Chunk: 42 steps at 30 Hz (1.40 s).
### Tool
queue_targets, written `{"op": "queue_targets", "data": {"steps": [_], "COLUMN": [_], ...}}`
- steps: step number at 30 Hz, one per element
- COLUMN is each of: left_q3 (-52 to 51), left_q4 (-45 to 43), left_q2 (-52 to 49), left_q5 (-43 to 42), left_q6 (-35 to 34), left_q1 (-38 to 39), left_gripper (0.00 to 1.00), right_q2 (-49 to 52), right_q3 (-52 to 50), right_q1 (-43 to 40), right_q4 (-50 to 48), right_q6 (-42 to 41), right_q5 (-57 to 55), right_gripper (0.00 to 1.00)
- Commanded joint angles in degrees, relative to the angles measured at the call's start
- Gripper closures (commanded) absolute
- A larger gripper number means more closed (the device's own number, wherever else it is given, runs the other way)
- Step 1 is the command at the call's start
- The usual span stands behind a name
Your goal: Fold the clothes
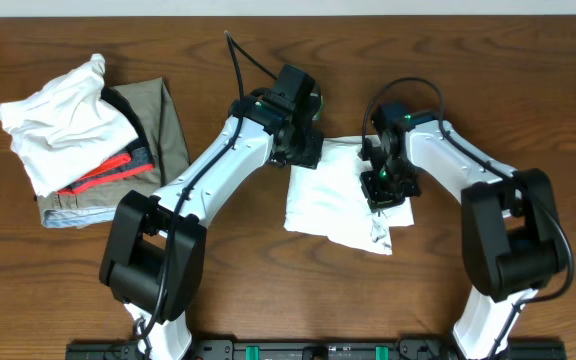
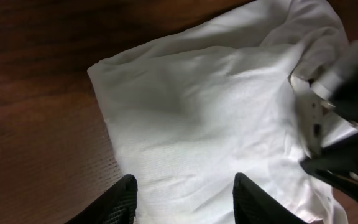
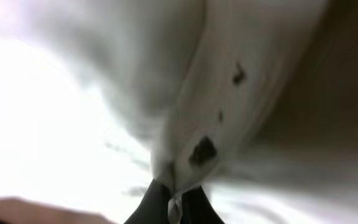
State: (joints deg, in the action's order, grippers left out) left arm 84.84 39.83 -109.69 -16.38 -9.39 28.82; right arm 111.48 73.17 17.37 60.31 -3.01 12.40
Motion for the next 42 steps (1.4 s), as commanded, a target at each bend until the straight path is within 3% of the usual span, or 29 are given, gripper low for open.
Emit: {"op": "queue_targets", "data": {"steps": [1,10,26,33,42], "left_q3": [0.1,0.1,0.1,0.1,0.1], "left_q4": [0.2,0.1,1.0,1.3,1.9], "left_q2": [0.4,0.4,0.4,0.4,0.4], "left_q5": [-0.5,-0.5,-0.5,-0.5,-1.2], "left_q6": [-0.7,-0.7,-0.7,-0.7,-0.7], "left_q1": [0.0,0.0,0.0,0.0,0.0], "left_gripper": [0.5,0.49,0.49,0.49,0.49], "right_q2": [-6.5,-16.0,-1.1,-0.2,-0.2], "right_q3": [3.0,4.7,4.2,4.2,4.4], "right_q1": [-0.1,-0.1,-2.0,-5.6,-6.2], "right_q4": [1.0,-4.1,-1.3,-1.1,-1.8], "right_q6": [0.3,0.2,-3.5,-4.7,-7.1], "right_q5": [0.8,-7.2,-20.0,-19.9,-21.0], "right_gripper": [0.99,0.98,0.97,0.73,0.72]}}
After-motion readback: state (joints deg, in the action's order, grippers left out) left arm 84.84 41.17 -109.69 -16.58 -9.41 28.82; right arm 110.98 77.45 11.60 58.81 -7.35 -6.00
